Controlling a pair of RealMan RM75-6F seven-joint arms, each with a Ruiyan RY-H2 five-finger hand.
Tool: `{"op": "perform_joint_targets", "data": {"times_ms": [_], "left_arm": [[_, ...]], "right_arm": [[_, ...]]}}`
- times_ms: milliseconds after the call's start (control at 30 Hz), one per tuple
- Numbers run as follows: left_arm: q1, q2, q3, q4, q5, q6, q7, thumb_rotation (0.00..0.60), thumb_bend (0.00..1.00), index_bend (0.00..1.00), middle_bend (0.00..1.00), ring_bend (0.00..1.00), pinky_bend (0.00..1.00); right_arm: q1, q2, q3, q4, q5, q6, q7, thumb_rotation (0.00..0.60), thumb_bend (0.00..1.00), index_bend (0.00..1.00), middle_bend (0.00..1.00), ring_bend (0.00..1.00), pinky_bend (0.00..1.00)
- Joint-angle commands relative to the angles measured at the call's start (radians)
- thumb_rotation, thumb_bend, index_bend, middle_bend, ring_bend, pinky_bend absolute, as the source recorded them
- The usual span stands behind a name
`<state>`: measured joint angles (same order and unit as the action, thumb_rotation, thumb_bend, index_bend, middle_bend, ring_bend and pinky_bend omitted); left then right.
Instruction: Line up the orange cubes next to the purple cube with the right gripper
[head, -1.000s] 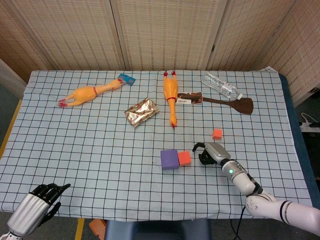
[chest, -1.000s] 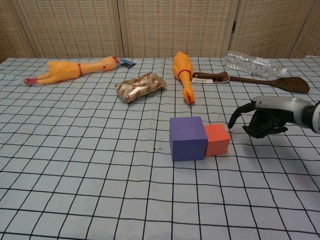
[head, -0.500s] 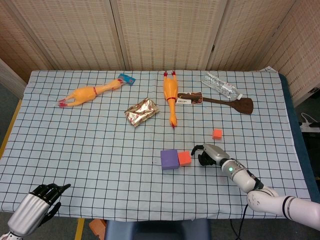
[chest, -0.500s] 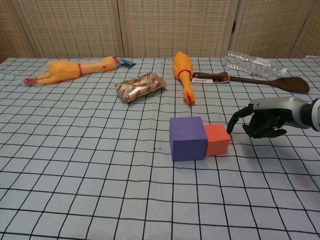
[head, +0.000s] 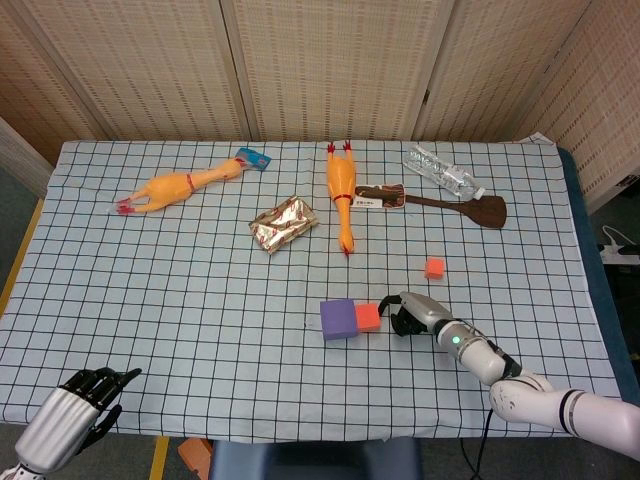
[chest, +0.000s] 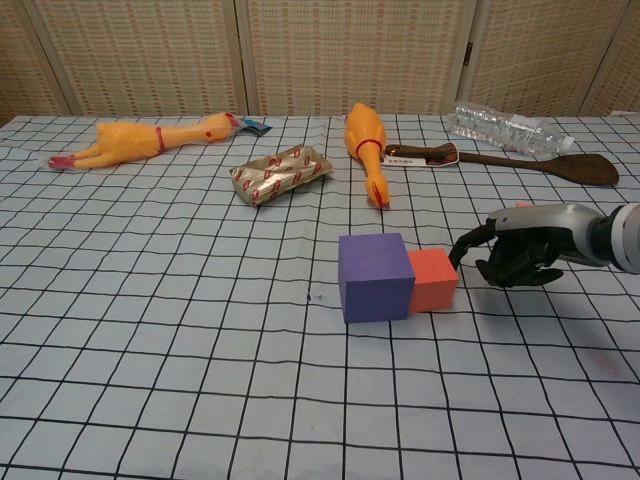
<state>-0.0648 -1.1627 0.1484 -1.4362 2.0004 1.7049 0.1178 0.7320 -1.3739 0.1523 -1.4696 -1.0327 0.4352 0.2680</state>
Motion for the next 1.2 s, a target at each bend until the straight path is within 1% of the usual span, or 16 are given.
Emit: {"op": "perform_joint_targets", "data": {"times_ms": [33, 433, 567, 633, 667, 700, 733, 767, 867, 967, 1067, 1200], "left_arm": [[0.000, 0.000, 0.000, 0.000, 0.000, 0.000, 0.001, 0.600, 0.45, 0.21, 0.38, 0.32, 0.43], [0.000, 0.000, 0.000, -0.001, 0.000, -0.001, 0.001, 0.600, 0.45, 0.21, 0.38, 0.32, 0.43], [0.000, 0.001, 0.000, -0.001, 0.000, 0.000, 0.000, 0.600, 0.45, 0.21, 0.38, 0.32, 0.43], [0.001, 0.001, 0.000, -0.001, 0.001, 0.002, -0.001, 0.600, 0.45, 0.21, 0.38, 0.32, 0.43], [0.001, 0.001, 0.000, -0.001, 0.002, 0.003, -0.002, 0.600, 0.45, 0.21, 0.38, 0.32, 0.43], [0.001, 0.001, 0.000, 0.000, 0.002, 0.003, -0.001, 0.600, 0.45, 0.21, 0.38, 0.32, 0.43], [0.002, 0.000, 0.000, 0.000, 0.002, 0.004, 0.000, 0.600, 0.45, 0.21, 0.38, 0.32, 0.43], [0.002, 0.000, 0.000, 0.000, 0.002, 0.003, 0.000, 0.600, 0.45, 0.21, 0.38, 0.32, 0.43], [0.001, 0.000, 0.000, -0.001, 0.001, -0.001, 0.001, 0.600, 0.45, 0.21, 0.38, 0.32, 0.43], [0.000, 0.000, 0.001, -0.002, 0.000, -0.004, 0.003, 0.600, 0.45, 0.21, 0.38, 0.32, 0.43], [-0.001, 0.001, 0.003, -0.004, 0.002, -0.007, 0.001, 0.600, 0.45, 0.21, 0.38, 0.32, 0.43], [-0.003, 0.003, 0.005, -0.005, 0.004, -0.011, -0.002, 0.600, 0.45, 0.21, 0.38, 0.32, 0.43]], "right_arm": [[0.000, -0.004, 0.002, 0.004, -0.013, -0.007, 0.012, 0.600, 0.68, 0.37, 0.93, 0.88, 0.97], [-0.006, -0.005, 0.003, 0.014, -0.063, -0.014, 0.051, 0.600, 0.68, 0.37, 0.93, 0.88, 0.97], [-0.006, 0.009, -0.010, 0.015, -0.072, -0.010, 0.037, 0.600, 0.68, 0.36, 0.93, 0.88, 0.97], [-0.009, 0.015, -0.020, 0.020, -0.076, 0.016, 0.012, 0.600, 0.68, 0.35, 0.93, 0.88, 0.97], [-0.015, 0.014, -0.026, 0.029, -0.077, 0.054, -0.016, 0.600, 0.67, 0.34, 0.93, 0.88, 0.97], [-0.023, 0.009, -0.029, 0.037, -0.075, 0.093, -0.041, 0.600, 0.65, 0.34, 0.93, 0.88, 0.97], [-0.036, -0.002, -0.029, 0.045, -0.068, 0.154, -0.076, 0.600, 0.60, 0.33, 0.93, 0.88, 0.97], [-0.047, -0.013, -0.027, 0.050, -0.061, 0.202, -0.101, 0.600, 0.53, 0.33, 0.93, 0.88, 0.97], [-0.076, -0.052, -0.012, 0.071, -0.043, 0.344, -0.179, 0.600, 0.39, 0.33, 0.93, 0.88, 0.97], [-0.091, -0.098, 0.004, 0.118, -0.027, 0.447, -0.256, 0.600, 0.28, 0.33, 0.93, 0.88, 0.97], [-0.093, -0.154, 0.015, 0.188, -0.003, 0.506, -0.336, 0.600, 0.19, 0.33, 0.93, 0.88, 0.97], [-0.082, -0.209, 0.027, 0.267, 0.032, 0.505, -0.392, 0.600, 0.13, 0.31, 0.93, 0.88, 0.97]]}}
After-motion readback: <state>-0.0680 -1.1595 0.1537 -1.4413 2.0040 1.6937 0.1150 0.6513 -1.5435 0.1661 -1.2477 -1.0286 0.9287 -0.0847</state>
